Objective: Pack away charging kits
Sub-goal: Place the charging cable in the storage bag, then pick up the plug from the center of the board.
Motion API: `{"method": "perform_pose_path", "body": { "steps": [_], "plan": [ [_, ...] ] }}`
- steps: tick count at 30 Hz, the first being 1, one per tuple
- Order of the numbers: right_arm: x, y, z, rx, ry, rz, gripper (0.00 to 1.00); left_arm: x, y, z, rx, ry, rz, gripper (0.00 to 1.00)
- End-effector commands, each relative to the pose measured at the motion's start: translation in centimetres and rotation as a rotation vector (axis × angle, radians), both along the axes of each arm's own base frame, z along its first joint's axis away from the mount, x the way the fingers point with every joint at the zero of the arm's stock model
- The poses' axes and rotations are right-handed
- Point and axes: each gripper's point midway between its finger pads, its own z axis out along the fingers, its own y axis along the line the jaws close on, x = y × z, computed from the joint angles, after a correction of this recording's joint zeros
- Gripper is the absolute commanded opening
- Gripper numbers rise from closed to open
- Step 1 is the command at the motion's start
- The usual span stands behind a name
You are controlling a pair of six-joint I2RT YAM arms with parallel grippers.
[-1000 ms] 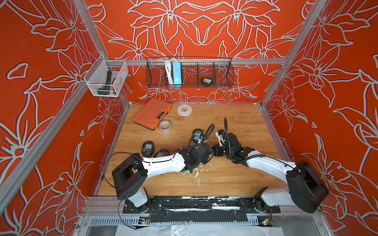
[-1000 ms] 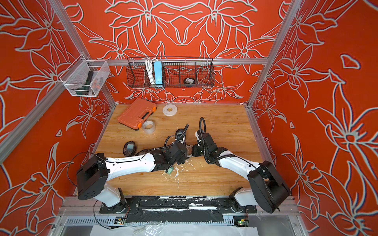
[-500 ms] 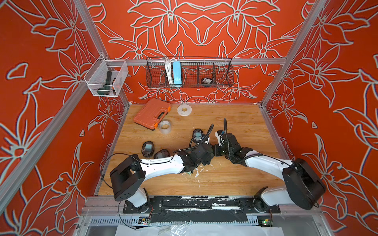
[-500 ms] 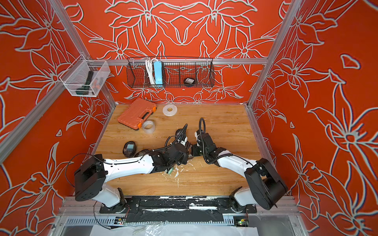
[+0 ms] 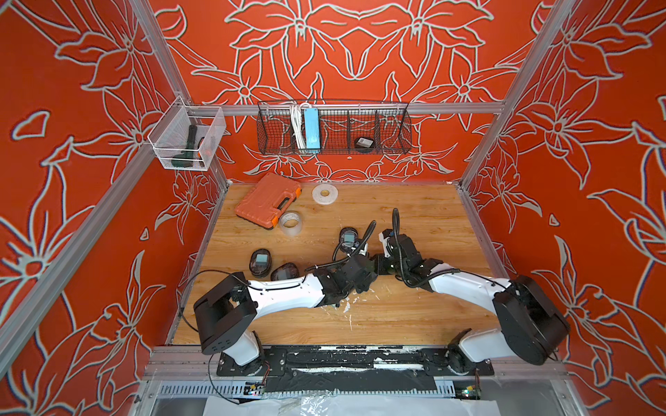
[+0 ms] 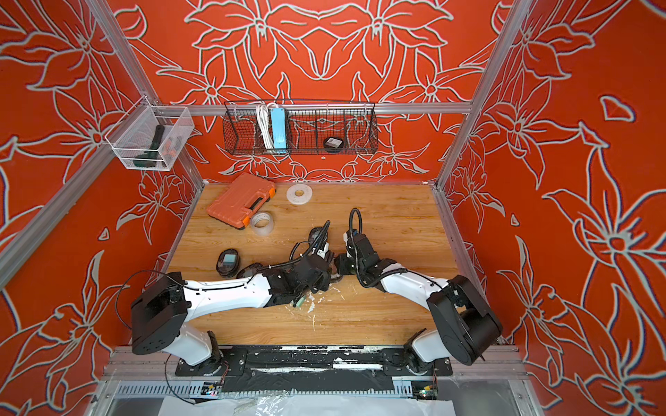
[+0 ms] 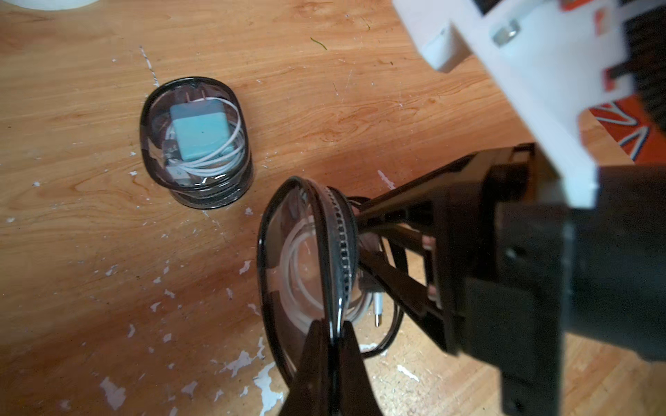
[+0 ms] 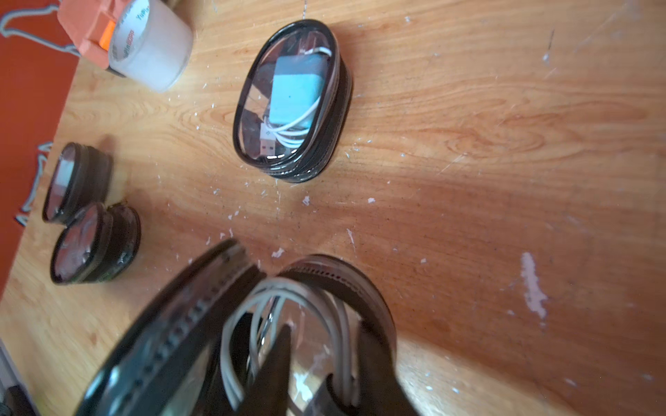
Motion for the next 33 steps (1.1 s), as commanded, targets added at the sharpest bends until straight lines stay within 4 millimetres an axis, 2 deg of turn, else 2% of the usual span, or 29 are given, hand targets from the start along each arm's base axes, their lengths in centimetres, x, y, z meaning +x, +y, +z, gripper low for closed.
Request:
{"method": "perform_pose_path", "body": {
  "steps": [1,5,8,9,10,15,19,22,31,33],
  "plan": [
    [0.1,0.2,2.7,0.029,-0.052,-0.001,0.48,0.8,1.2,1.1,0.022,-0.04,0.09,0.0],
    [-0.8,0.0,4.3,0.036,-0.089,0.013,0.66,1.5,2.0,2.5,0.026,-0.074,0.134,0.0],
    [-1.8,-0.2,5.3,0.026,-0.111,0.02,0.76,2.7,3.1,3.9,0.016,-0.094,0.18,0.0],
    [-2.1,-0.3,5.5,0.025,-0.118,0.02,0.93,3.1,3.4,4.3,0.007,-0.095,0.192,0.0],
    [-2.5,-0.4,5.7,0.022,-0.129,0.018,0.98,3.4,4.0,4.7,-0.002,-0.095,0.204,0.0],
    [-4.6,-0.6,5.8,0.01,-0.17,0.011,0.98,4.6,8.4,5.9,-0.036,-0.089,0.284,0.0],
    [-5.8,0.4,4.1,-0.016,-0.152,0.027,0.98,4.4,12.8,6.2,-0.055,-0.086,0.376,0.0],
    [-6.4,1.8,2.1,-0.057,-0.125,0.043,0.98,4.0,15.0,6.2,-0.067,-0.076,0.423,0.0],
    [-7.5,7.9,-2.6,-0.203,-0.081,0.11,0.96,2.1,18.2,5.0,-0.061,-0.041,0.486,0.0],
    [-7.4,8.9,-3.5,-0.239,-0.071,0.118,0.95,1.8,18.4,5.0,-0.072,-0.042,0.483,0.0]
  ]
}}
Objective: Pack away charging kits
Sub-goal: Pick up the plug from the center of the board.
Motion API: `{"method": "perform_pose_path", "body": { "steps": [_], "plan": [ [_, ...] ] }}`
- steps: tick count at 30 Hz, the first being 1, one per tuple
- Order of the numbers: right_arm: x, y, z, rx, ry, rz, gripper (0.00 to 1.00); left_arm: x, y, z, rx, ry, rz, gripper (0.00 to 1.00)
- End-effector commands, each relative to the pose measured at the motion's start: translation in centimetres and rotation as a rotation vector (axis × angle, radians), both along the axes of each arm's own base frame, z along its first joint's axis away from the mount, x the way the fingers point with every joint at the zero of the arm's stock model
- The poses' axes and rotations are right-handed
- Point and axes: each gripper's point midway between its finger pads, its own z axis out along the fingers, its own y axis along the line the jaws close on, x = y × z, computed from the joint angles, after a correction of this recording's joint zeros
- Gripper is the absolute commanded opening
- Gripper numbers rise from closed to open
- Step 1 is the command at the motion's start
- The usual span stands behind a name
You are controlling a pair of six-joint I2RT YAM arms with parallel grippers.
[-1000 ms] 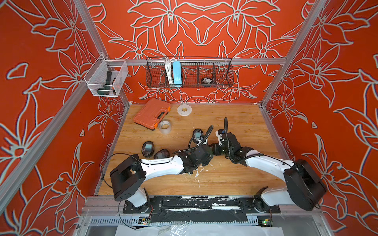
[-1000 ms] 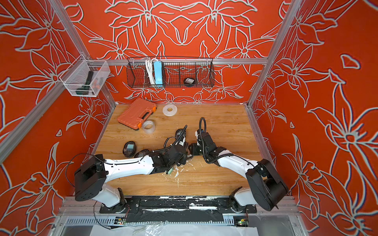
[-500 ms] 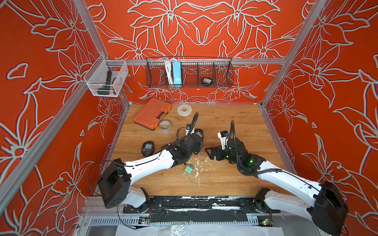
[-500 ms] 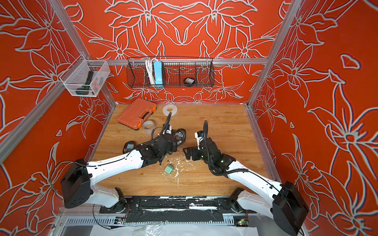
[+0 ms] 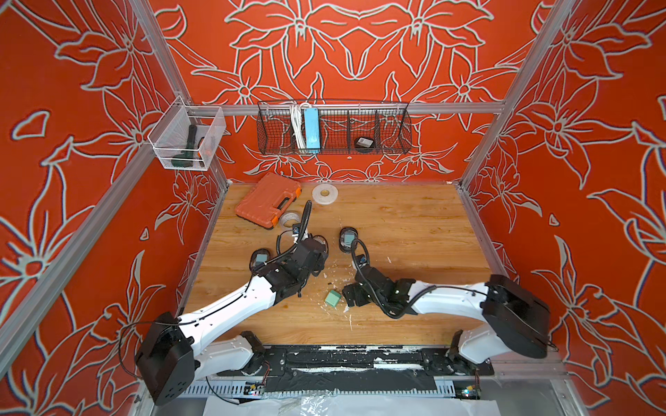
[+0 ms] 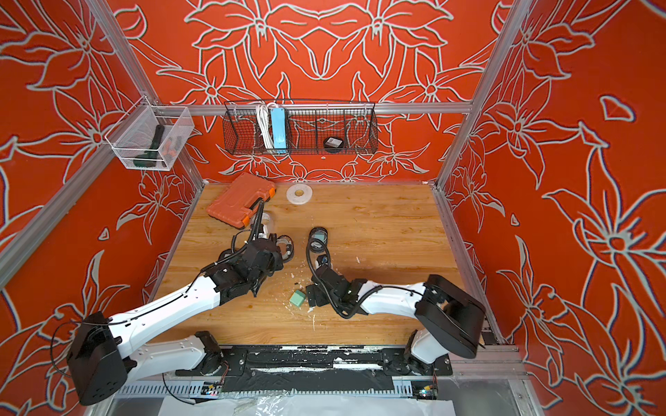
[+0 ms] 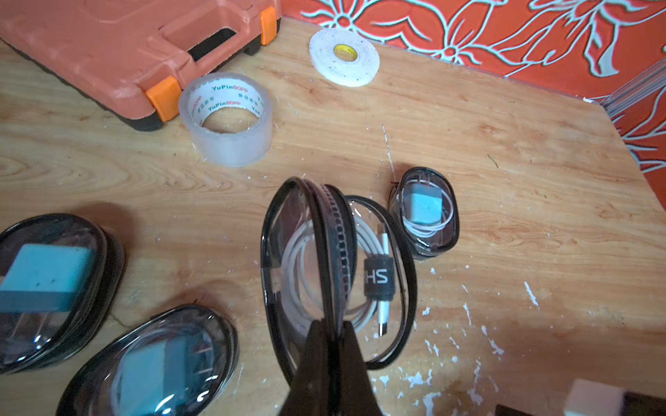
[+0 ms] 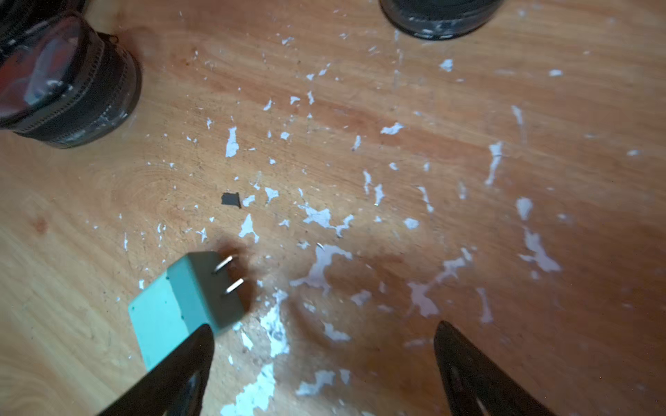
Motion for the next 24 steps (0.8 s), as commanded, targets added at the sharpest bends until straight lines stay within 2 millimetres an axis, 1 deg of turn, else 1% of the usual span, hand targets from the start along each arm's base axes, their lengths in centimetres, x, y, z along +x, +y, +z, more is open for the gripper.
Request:
{"method": "perform_pose_path", "body": {
  "steps": [1,3,5,10,13,15,20,24],
  "plan": [
    [1.1,1.9,0.0,-0.012,-0.031,-0.043,0.95,-0.5,0.9,0.5,-0.02,-0.012,0.024,0.0],
    [0.9,3.2,-0.4,-0.006,-0.018,-0.02,0.95,-0.6,0.9,0.5,-0.027,-0.014,0.021,0.0],
    [0.7,4.1,-0.4,-0.001,-0.021,-0.003,0.95,-0.7,0.9,0.5,-0.029,-0.015,0.017,0.0],
    [0.0,5.2,0.4,-0.018,-0.055,0.018,0.95,-0.7,1.1,0.2,-0.025,-0.011,0.018,0.0],
    [-0.8,5.7,0.1,-0.07,-0.074,0.031,0.95,-0.8,1.4,0.2,-0.023,-0.013,0.026,0.0],
    [-1.0,5.5,-0.4,-0.098,-0.079,0.023,0.96,-0.9,1.5,0.3,-0.028,-0.016,0.029,0.0],
    [-1.1,3.4,-2.0,-0.164,-0.086,-0.021,0.96,-1.3,1.5,0.4,-0.049,-0.021,0.015,0.0],
    [-1.6,2.1,-2.7,-0.17,-0.076,-0.033,0.86,-1.3,1.5,0.2,-0.054,-0.015,0.012,0.0]
  ]
}}
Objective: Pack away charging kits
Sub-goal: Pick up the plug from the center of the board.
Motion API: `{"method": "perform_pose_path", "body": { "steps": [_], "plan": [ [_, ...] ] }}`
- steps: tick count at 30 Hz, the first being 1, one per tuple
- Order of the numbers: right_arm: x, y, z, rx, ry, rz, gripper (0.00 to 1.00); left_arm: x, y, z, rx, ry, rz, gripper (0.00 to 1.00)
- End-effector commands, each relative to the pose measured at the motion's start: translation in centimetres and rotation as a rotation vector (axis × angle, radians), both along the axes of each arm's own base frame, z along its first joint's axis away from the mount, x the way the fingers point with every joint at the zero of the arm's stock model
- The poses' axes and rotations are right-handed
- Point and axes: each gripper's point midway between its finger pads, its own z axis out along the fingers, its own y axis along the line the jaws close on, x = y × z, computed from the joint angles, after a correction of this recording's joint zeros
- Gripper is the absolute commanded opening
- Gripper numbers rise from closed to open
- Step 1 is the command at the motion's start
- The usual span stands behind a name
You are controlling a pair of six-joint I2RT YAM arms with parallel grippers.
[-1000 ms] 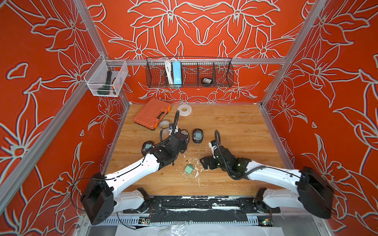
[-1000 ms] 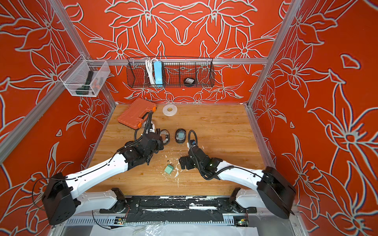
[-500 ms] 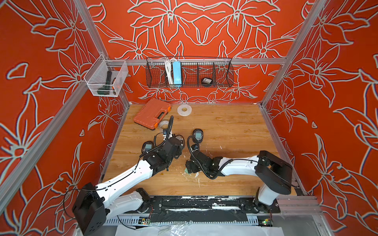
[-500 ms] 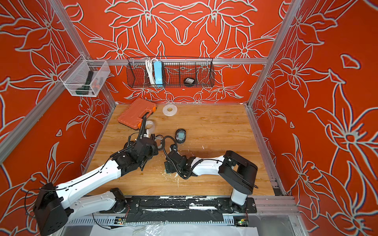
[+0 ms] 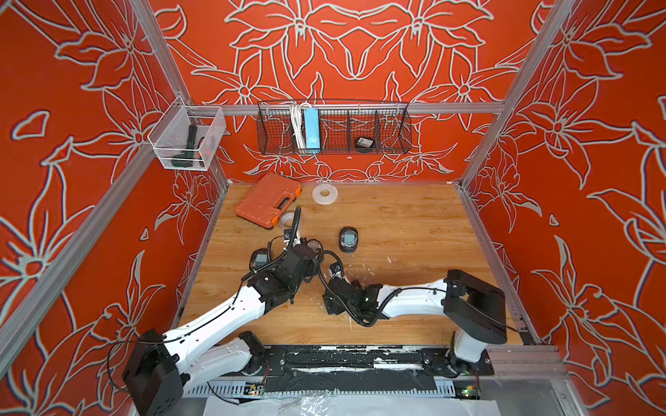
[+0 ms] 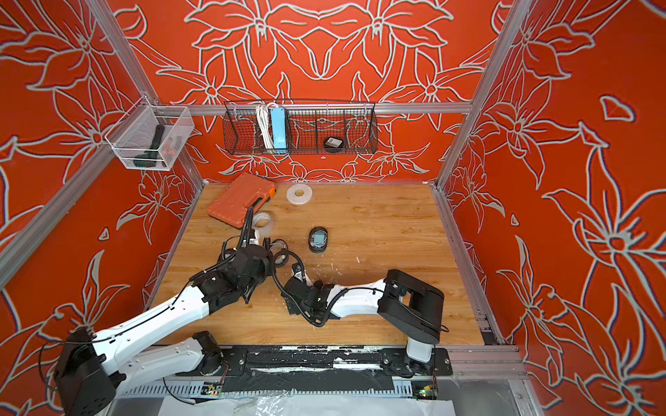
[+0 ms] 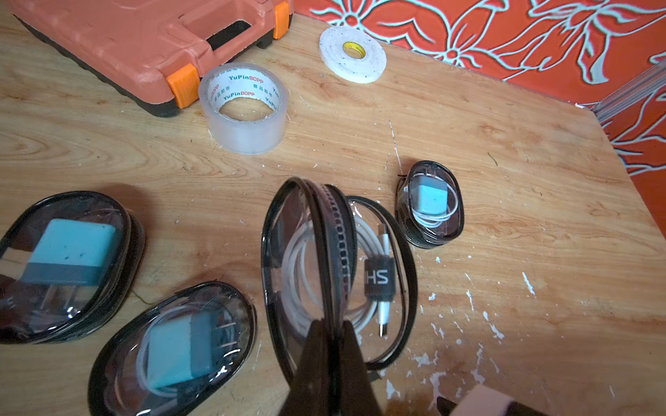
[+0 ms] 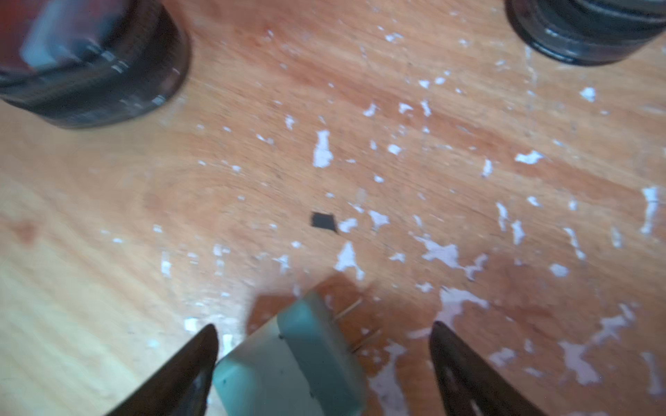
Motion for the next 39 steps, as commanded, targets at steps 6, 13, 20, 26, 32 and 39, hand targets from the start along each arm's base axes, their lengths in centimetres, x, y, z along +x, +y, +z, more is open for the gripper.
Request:
{"method": "perform_pose_path", "body": {
  "steps": [6,13,20,26,32,39],
  "plan": [
    [-0.2,-3.9,-0.6,-0.053,-0.027,-0.079,0.79,-0.1,0.1,-0.1,-0.022,0.004,0.008,0.0],
    [0.2,-4.4,-0.4,-0.07,-0.057,-0.1,0.72,0.0,-0.4,-0.3,-0.037,0.006,-0.014,0.0],
    [0.8,-3.3,-1.1,-0.063,-0.05,-0.09,0.69,0.3,-0.9,-0.9,-0.033,0.016,-0.027,0.0],
    [1.3,-2.7,-1.8,-0.039,-0.017,-0.078,0.47,0.3,-1.2,-1.1,-0.031,0.015,-0.043,0.0],
    [1.6,-4.0,-0.4,-0.004,-0.02,-0.09,0.2,0.3,-3.2,-1.3,-0.079,0.02,-0.137,0.0],
    [2.5,-7.1,6.4,0.135,-0.098,-0.096,0.1,-0.8,-8.3,-1.4,-0.154,0.011,-0.305,0.0]
  ]
}}
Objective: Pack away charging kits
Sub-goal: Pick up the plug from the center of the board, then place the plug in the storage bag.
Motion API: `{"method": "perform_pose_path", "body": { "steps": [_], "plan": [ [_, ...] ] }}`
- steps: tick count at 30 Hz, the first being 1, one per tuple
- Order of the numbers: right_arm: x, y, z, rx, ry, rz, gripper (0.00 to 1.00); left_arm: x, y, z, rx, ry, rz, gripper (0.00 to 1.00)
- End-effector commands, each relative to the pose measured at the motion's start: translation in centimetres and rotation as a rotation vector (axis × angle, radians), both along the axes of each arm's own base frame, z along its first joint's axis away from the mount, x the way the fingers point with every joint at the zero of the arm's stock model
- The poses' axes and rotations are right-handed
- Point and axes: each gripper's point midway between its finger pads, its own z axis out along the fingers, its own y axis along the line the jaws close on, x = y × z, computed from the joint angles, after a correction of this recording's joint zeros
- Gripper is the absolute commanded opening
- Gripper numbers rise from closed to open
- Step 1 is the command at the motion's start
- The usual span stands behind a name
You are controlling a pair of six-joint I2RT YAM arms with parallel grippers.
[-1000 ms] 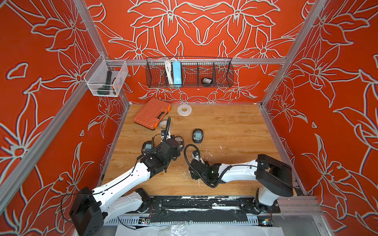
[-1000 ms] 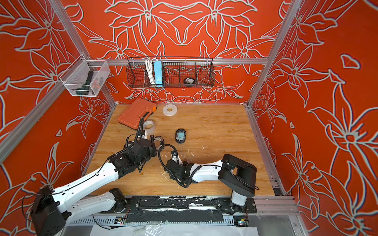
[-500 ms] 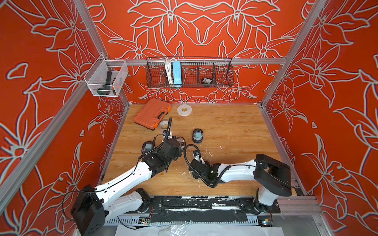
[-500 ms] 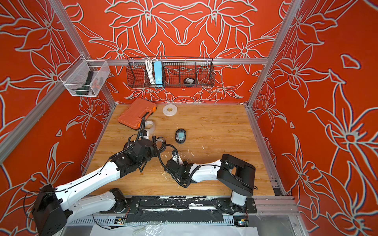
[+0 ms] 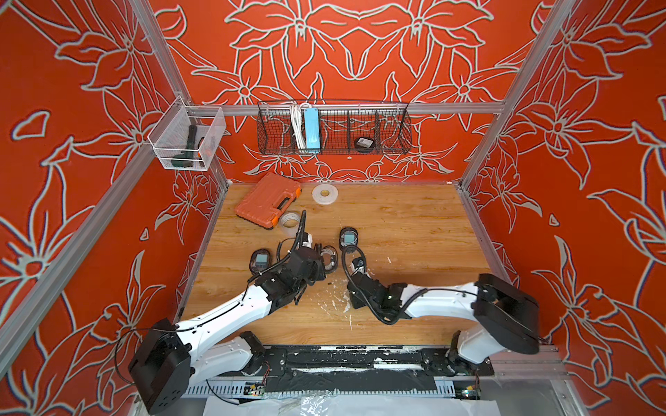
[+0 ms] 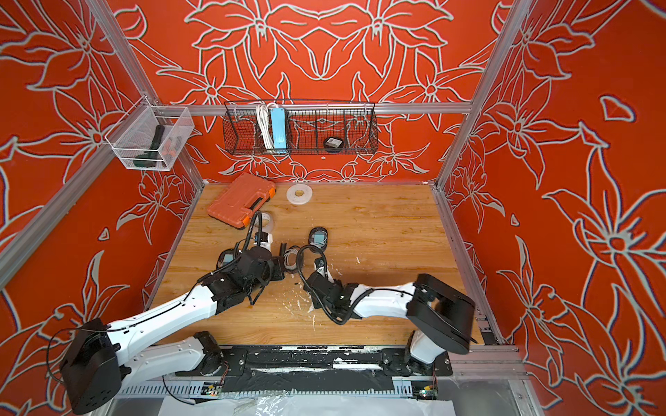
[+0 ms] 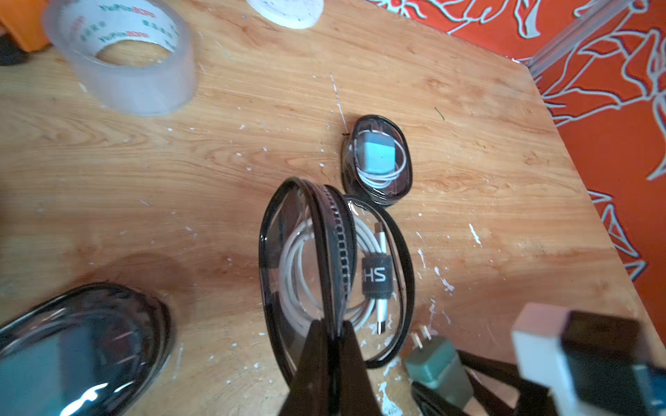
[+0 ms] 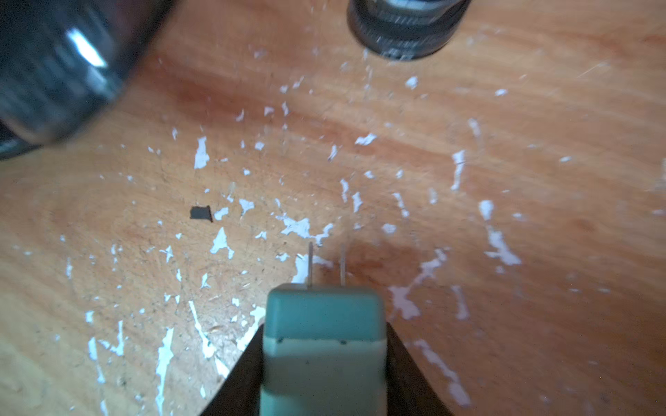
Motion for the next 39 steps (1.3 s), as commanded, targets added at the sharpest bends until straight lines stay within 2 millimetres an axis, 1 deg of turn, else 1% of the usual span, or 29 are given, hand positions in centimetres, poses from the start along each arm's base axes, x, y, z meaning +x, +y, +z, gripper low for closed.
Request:
{"method": "perform_pose_path", "body": {
  "steps": [1,3,5,6,9,13,17,21,24,28,34,39],
  "plan": [
    [0.3,-0.7,4.1,0.087,-0.06,0.02,0.1,-0.4,-3.6,1.2,-0.057,-0.041,-0.106,0.0],
    [0.1,-0.9,6.4,0.142,-0.094,0.044,0.07,-0.9,-5.2,1.3,-0.066,-0.048,-0.144,0.0],
    [0.0,-0.7,8.0,0.18,-0.108,0.068,0.05,-1.4,-6.7,1.4,-0.074,-0.056,-0.179,0.0],
    [-0.1,-0.4,8.6,0.197,-0.11,0.08,0.04,-1.6,-7.3,1.6,-0.081,-0.062,-0.193,0.0],
    [0.3,-0.1,9.3,0.213,-0.108,0.086,0.02,-2.0,-8.5,1.7,-0.1,-0.066,-0.223,0.0],
    [1.4,-0.4,8.7,0.231,-0.092,0.052,0.02,-2.6,-9.2,2.0,-0.143,-0.073,-0.264,0.0],
    [2.1,-0.2,7.1,0.2,-0.059,0.029,0.0,-2.7,-9.5,2.2,-0.163,-0.074,-0.273,0.0],
    [3.1,-0.6,5.7,0.161,-0.05,-0.018,0.0,-2.9,-9.7,2.3,-0.181,-0.075,-0.285,0.0],
    [3.8,-1.0,5.0,0.144,-0.049,-0.046,0.0,-3.1,-10.0,2.2,-0.191,-0.067,-0.3,0.0],
    [4.5,-1.0,4.8,0.147,-0.05,-0.066,0.0,-3.3,-10.2,1.7,-0.201,-0.052,-0.304,0.0],
    [5.0,-0.4,4.5,0.155,-0.041,-0.069,0.0,-3.5,-10.5,0.9,-0.234,-0.034,-0.308,0.0],
    [4.7,0.5,4.0,0.186,-0.019,-0.043,0.07,-3.5,-10.5,0.5,-0.252,-0.037,-0.305,0.0]
  ]
}}
